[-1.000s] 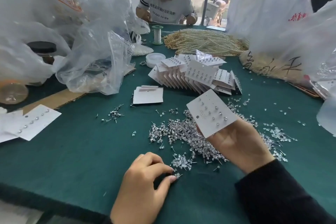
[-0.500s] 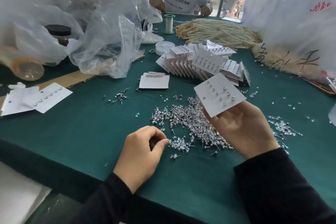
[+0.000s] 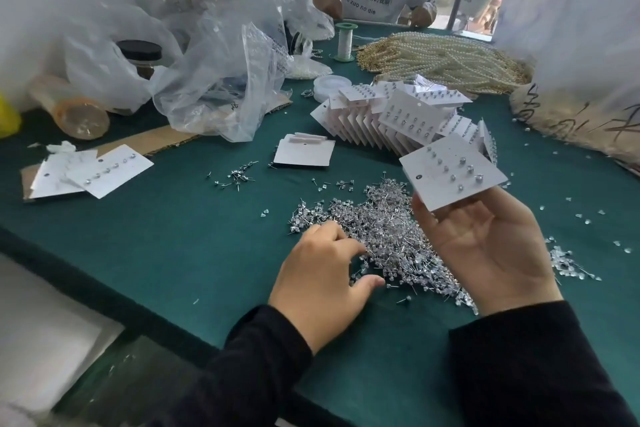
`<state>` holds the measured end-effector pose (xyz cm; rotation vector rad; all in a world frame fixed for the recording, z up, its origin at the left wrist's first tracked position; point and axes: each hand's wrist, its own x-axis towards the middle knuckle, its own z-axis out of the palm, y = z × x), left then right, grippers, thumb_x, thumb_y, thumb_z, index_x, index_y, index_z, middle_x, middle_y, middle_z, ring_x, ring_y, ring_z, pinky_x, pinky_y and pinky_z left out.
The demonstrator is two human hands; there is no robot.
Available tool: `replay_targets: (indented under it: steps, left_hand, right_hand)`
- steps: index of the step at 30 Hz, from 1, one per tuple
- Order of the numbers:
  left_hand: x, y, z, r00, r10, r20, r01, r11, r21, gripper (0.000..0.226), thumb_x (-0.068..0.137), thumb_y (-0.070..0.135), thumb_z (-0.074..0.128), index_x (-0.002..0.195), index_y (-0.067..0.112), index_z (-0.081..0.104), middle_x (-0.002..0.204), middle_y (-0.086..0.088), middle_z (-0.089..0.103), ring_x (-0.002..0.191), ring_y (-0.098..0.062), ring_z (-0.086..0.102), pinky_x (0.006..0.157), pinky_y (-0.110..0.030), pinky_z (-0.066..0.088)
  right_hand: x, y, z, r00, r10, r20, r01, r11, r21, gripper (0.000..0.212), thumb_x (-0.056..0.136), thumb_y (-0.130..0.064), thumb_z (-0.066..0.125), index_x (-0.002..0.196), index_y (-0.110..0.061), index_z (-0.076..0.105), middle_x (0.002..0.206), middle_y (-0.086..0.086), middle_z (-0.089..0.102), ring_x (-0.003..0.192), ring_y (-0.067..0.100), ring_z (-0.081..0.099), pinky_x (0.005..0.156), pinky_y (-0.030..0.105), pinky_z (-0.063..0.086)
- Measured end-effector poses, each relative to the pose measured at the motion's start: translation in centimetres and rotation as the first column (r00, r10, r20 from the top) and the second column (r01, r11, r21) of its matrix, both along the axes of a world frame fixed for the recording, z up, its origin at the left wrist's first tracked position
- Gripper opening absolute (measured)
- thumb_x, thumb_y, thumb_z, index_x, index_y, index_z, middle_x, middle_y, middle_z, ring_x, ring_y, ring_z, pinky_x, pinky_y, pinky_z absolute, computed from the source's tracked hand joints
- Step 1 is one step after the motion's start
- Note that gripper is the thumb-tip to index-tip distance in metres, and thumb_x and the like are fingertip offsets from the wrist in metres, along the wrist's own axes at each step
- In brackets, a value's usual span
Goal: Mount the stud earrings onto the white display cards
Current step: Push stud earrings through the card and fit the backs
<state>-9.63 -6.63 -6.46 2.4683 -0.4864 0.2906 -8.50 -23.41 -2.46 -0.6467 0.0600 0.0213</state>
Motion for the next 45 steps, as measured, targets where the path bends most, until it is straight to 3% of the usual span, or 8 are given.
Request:
replay_targets:
  steps: [6, 10, 19, 22, 27, 32, 40, 45]
  left_hand:
    - [-0.1, -1.2, -0.8, 0.997, 0.078, 0.008, -0.078, 0.997, -0.025, 0.004, 0.076, 0.01, 0.071, 0.078, 0.008, 0.071, 0.076, -0.005, 0.063, 0.076, -0.022, 0.058, 0.072, -0.027, 0.044]
    - [0.1, -0.4, -0.8, 0.992, 0.125, -0.019, -0.127, 0.99, -0.069, 0.005, 0.072, 0.002, 0.071, 0.072, 0.007, 0.07, 0.072, -0.005, 0.065, 0.069, -0.021, 0.061, 0.068, -0.031, 0.048]
    - [0.6, 1.1, 1.1, 0.985, 0.17, -0.029, -0.172, 0.98, -0.096, 0.019, 0.07, -0.004, 0.07, 0.081, 0.012, 0.074, 0.075, 0.002, 0.07, 0.066, -0.007, 0.058, 0.069, 0.0, 0.035]
    - [2.2, 1.2, 2.7, 0.996, 0.073, 0.043, -0.073, 0.997, -0.005, 0.018, 0.072, 0.001, 0.071, 0.087, 0.01, 0.073, 0.084, -0.001, 0.071, 0.076, -0.014, 0.063, 0.076, -0.013, 0.041]
    - [5.2, 0.5, 3.5, 0.979, -0.202, -0.005, 0.202, 0.973, 0.11, 0.026, 0.076, 0.018, 0.071, 0.102, 0.015, 0.069, 0.095, 0.001, 0.067, 0.083, -0.011, 0.058, 0.083, -0.022, 0.042]
    - [8.7, -0.8, 2.7, 0.931, -0.348, -0.11, 0.363, 0.911, 0.197, 0.049, 0.084, 0.039, 0.059, 0.128, 0.02, 0.05, 0.128, 0.003, 0.05, 0.118, -0.01, 0.043, 0.104, -0.024, 0.031]
    - [10.9, -0.4, 2.7, 0.736, -0.597, -0.319, 0.649, 0.756, 0.083, 0.017, 0.074, 0.024, 0.073, 0.09, 0.024, 0.066, 0.108, 0.009, 0.052, 0.104, -0.006, 0.05, 0.097, -0.024, 0.038]
    - [11.8, 0.6, 2.4, 0.763, -0.588, -0.269, 0.631, 0.768, 0.111, 0.011, 0.075, 0.015, 0.069, 0.083, 0.023, 0.068, 0.095, 0.012, 0.052, 0.091, -0.003, 0.051, 0.084, -0.013, 0.039]
  right_hand:
    - [0.0, -0.5, 0.1, 1.0, 0.014, -0.023, -0.012, 0.998, 0.054, 0.022, 0.08, -0.023, 0.056, 0.08, -0.016, 0.077, 0.099, 0.004, 0.071, 0.097, 0.02, 0.064, 0.085, 0.033, 0.051]
    - [-0.1, -0.8, 0.1, 0.999, 0.013, -0.044, -0.006, 0.988, 0.153, 0.021, 0.08, -0.022, 0.057, 0.083, -0.012, 0.075, 0.103, 0.007, 0.07, 0.095, 0.023, 0.065, 0.082, 0.035, 0.053]
    - [-0.1, -1.5, 0.7, 1.0, -0.006, -0.006, 0.007, 0.955, 0.296, 0.024, 0.085, -0.021, 0.052, 0.098, -0.008, 0.068, 0.11, 0.011, 0.067, 0.09, 0.026, 0.067, 0.072, 0.036, 0.056]
    - [-0.2, -1.9, 1.0, 0.998, -0.05, 0.046, 0.033, 0.948, 0.315, 0.025, 0.085, -0.021, 0.05, 0.105, -0.011, 0.063, 0.115, 0.01, 0.065, 0.092, 0.025, 0.066, 0.075, 0.034, 0.055]
    - [-0.2, -2.3, 1.0, 0.992, -0.115, 0.045, 0.096, 0.947, 0.307, 0.025, 0.082, -0.019, 0.051, 0.086, -0.007, 0.073, 0.107, 0.008, 0.068, 0.085, 0.022, 0.067, 0.071, 0.032, 0.055]
    - [-0.2, -2.6, 1.0, 0.987, -0.158, 0.033, 0.14, 0.938, 0.316, 0.023, 0.082, -0.019, 0.053, 0.094, -0.007, 0.07, 0.111, 0.009, 0.067, 0.089, 0.022, 0.067, 0.07, 0.033, 0.055]
    - [0.1, -3.2, 0.6, 0.968, -0.252, -0.016, 0.249, 0.943, 0.219, 0.02, 0.078, -0.02, 0.058, 0.087, -0.009, 0.073, 0.108, 0.006, 0.069, 0.088, 0.019, 0.067, 0.069, 0.032, 0.056]
    - [0.2, -3.5, 0.3, 0.956, -0.292, -0.036, 0.294, 0.944, 0.151, 0.025, 0.081, -0.024, 0.053, 0.086, -0.013, 0.074, 0.104, 0.002, 0.07, 0.085, 0.014, 0.067, 0.067, 0.028, 0.055]
